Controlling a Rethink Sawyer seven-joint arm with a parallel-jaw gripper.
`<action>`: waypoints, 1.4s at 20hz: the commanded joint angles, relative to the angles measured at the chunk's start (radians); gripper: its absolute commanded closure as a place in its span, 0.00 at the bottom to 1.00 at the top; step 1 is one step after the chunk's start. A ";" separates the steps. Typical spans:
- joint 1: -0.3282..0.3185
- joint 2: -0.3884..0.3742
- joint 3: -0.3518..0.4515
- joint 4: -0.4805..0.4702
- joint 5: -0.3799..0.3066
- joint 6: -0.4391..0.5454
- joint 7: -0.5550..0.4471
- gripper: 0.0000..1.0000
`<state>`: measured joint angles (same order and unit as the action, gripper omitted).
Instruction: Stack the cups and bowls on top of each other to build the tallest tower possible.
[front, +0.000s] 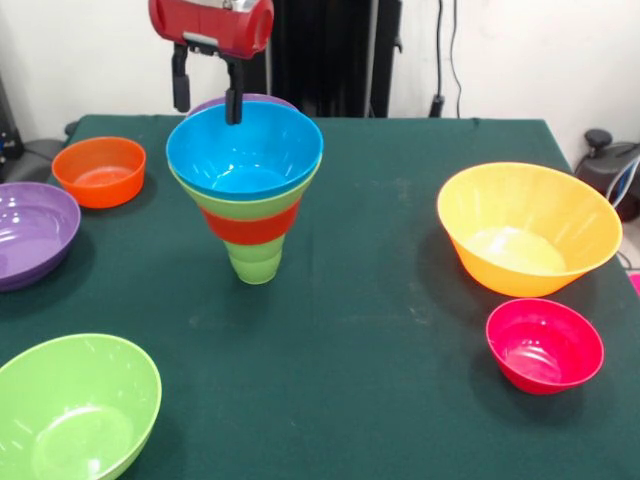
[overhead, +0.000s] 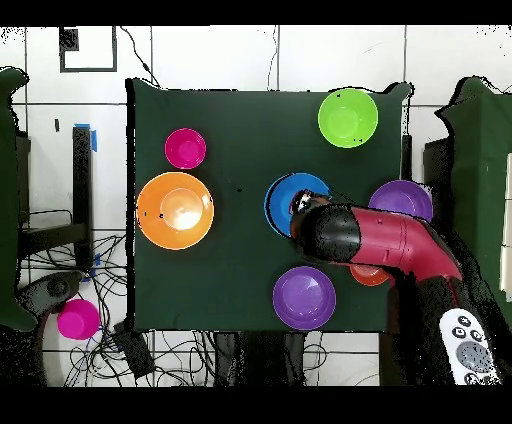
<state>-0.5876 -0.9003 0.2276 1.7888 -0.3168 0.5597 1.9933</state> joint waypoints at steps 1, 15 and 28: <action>0.035 -0.055 0.136 -0.174 0.052 0.277 -0.150 0.00; 0.030 -0.022 0.247 -0.395 0.082 0.404 -0.222 0.00; 0.088 0.044 0.195 -0.618 0.113 0.737 -0.032 0.00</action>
<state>-0.5246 -0.9294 0.3789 1.2559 -0.2180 1.1259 1.9933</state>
